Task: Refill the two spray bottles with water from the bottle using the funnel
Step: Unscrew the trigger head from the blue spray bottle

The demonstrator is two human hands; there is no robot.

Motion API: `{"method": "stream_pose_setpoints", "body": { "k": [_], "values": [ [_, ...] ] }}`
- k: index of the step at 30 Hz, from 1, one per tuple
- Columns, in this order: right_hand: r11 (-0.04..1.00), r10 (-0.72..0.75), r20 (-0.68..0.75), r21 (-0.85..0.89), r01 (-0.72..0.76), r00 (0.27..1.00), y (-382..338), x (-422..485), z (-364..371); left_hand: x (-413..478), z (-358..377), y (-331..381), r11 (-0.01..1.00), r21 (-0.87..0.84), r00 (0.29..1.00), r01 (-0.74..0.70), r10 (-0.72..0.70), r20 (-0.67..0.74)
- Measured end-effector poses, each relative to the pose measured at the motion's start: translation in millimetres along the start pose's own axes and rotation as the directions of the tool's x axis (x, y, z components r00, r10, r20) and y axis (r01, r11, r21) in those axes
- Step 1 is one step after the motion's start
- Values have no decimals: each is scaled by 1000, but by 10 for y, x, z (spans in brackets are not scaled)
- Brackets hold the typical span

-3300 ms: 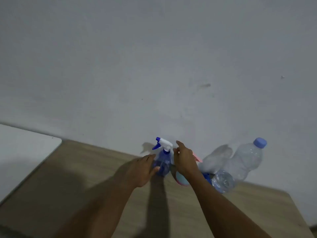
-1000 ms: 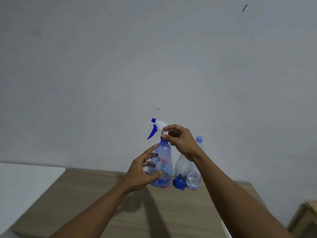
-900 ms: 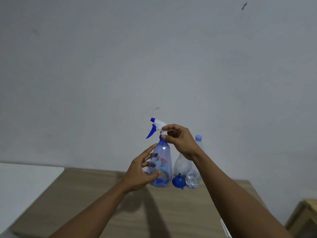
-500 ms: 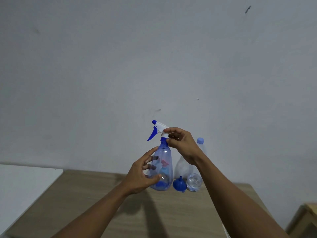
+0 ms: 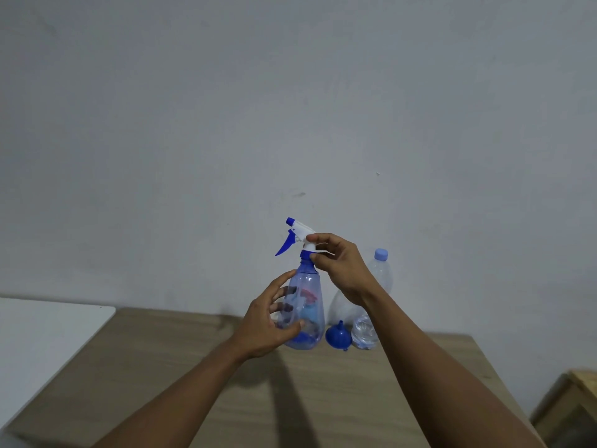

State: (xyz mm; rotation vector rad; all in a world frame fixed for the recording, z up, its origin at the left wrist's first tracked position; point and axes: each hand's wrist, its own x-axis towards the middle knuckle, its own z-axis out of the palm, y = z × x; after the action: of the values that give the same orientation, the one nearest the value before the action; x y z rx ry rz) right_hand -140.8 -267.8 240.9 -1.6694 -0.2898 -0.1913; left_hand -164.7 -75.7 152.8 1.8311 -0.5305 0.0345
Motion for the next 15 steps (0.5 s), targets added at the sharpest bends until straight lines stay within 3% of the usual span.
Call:
{"method": "stream_pose_setpoints", "body": {
  "k": [3,10,15],
  "values": [
    [1000,-10,-42,15,11,999,6,32,-12,-20,35,-48,1000,21,1000,-14,14,6],
    [986,-167,-370,-58,156,914,11,179,-377,-209,259,-391,1000,26,1000,-16,16,16],
    [984,-111,-423,-171,40,899,463,-64,-794,-517,443,-873,983,170,998,69,-68,-10]
  ]
}}
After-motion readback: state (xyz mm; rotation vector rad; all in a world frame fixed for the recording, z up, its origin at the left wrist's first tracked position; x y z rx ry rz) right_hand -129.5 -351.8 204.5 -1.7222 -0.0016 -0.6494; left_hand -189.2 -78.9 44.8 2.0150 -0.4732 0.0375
